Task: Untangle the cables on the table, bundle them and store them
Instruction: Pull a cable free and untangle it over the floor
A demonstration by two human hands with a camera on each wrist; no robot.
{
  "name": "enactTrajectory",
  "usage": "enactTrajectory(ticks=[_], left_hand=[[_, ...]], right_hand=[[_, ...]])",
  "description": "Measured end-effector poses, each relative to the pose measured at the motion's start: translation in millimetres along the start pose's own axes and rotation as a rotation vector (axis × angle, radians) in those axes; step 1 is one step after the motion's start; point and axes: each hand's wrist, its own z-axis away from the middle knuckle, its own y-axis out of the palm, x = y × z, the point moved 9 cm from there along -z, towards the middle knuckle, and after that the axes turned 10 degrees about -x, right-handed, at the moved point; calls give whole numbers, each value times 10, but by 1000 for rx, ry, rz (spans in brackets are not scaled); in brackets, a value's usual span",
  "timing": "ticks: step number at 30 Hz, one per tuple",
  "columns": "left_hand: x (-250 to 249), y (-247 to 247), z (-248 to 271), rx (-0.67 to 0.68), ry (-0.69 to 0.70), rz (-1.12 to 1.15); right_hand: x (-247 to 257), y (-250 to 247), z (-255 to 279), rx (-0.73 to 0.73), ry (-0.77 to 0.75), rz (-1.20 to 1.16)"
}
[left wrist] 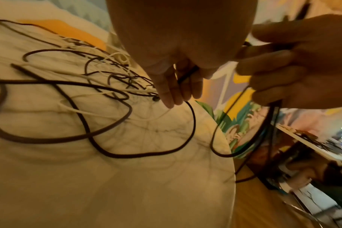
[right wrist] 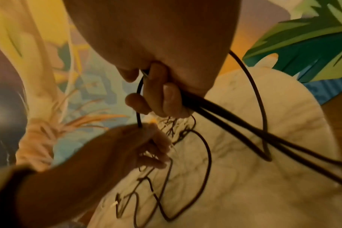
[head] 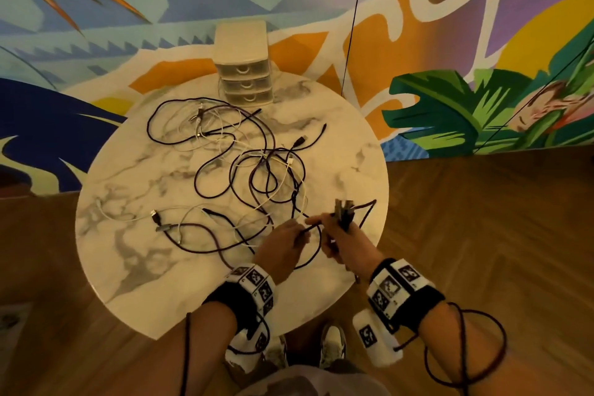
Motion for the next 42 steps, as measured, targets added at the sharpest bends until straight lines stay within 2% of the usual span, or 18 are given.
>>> enactTrajectory(ticks=[3, 5, 8, 10, 11, 13, 15, 17, 19, 22, 23, 27, 31, 33, 35, 38, 40, 42], left_hand=[[-43, 81, 92, 44, 60, -26], [69, 69, 75, 39, 19, 35], [251, -187, -142, -141, -80, 112], [211, -364, -293, -242, -50, 122], [207, -366, -350, -237, -43, 128], [251, -193, -409, -106, -72, 108], [281, -4, -369, 13, -38, 18], [283, -59, -296, -72, 29, -14], [388, -129, -193, -131, 23, -51], [574, 20, -24, 57, -2, -164], [571, -30, -16, 44, -12, -139], [387, -655, -76, -246, -82, -77], [324, -1095, -92, -269, -125, -73], [323, -1293, -130, -307, -180, 31], [371, -1243, -157, -192, -312, 131], [440, -1061, -133, 5, -350, -57], [424, -1108, -160, -41, -285, -85], [456, -1235, -210, -189, -263, 96]], right_hand=[[16, 54, -10, -27, 32, -22], [217, -59, -38, -120, -17, -115], [724, -436, -47, -290, -148, -303], [1011, -661, -37, -347, -245, -386], [1072, -719, -37, -363, -278, -387], [1036, -729, -39, -378, -298, -324], [899, -682, -40, -379, -292, -273], [773, -679, -53, -381, -262, -266], [683, -702, -66, -391, -233, -263], [601, -669, -85, -393, -212, -245], [582, -663, -96, -402, -203, -234], [597, -774, -171, -459, -191, -230], [698, -863, -270, -503, -249, -225], [710, -861, -308, -513, -257, -223], [691, -864, -343, -526, -237, -226], [682, -903, -376, -557, -220, -239], [703, -941, -390, -576, -235, -253], [705, -993, -398, -604, -243, -281]])
